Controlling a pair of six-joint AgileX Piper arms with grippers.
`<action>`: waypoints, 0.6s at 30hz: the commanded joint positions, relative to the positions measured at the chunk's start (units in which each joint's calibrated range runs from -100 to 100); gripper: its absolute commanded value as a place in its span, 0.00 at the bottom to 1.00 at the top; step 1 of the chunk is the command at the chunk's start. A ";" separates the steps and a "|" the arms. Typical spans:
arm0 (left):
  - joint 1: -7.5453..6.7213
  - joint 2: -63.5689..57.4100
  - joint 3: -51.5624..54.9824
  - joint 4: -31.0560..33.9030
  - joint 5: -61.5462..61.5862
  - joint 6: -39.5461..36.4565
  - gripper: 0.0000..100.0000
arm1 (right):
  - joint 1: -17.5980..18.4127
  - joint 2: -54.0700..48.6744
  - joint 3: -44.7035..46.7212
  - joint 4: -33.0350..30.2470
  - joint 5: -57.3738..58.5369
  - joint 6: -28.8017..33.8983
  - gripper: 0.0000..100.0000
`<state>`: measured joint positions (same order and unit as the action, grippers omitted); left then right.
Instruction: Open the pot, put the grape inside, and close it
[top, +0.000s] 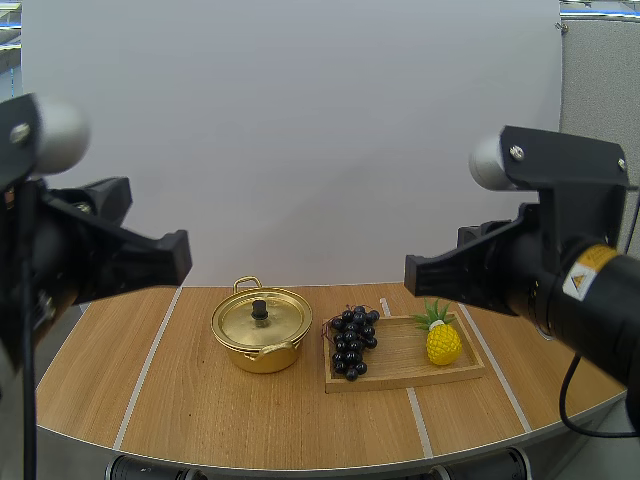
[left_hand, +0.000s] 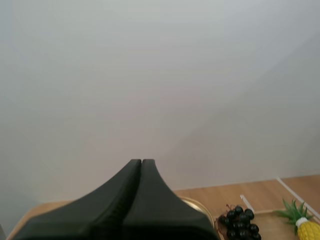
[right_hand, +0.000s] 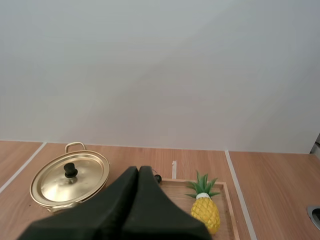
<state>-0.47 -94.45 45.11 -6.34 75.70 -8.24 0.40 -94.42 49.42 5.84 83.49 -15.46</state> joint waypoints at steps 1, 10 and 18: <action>0.09 12.35 -0.21 -0.50 2.93 0.26 0.00 | -0.24 9.40 -3.09 -0.55 3.11 -0.53 0.00; 0.09 32.21 -0.26 -8.87 3.09 8.41 0.00 | -0.24 29.21 -5.07 -0.55 3.32 -0.53 0.00; 0.09 42.62 -0.26 -10.19 2.72 10.30 0.00 | -0.24 40.98 -5.07 -1.03 3.32 -0.53 0.00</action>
<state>-0.47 -55.86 44.98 -15.13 78.89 1.51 0.40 -59.44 44.95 5.41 87.03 -15.46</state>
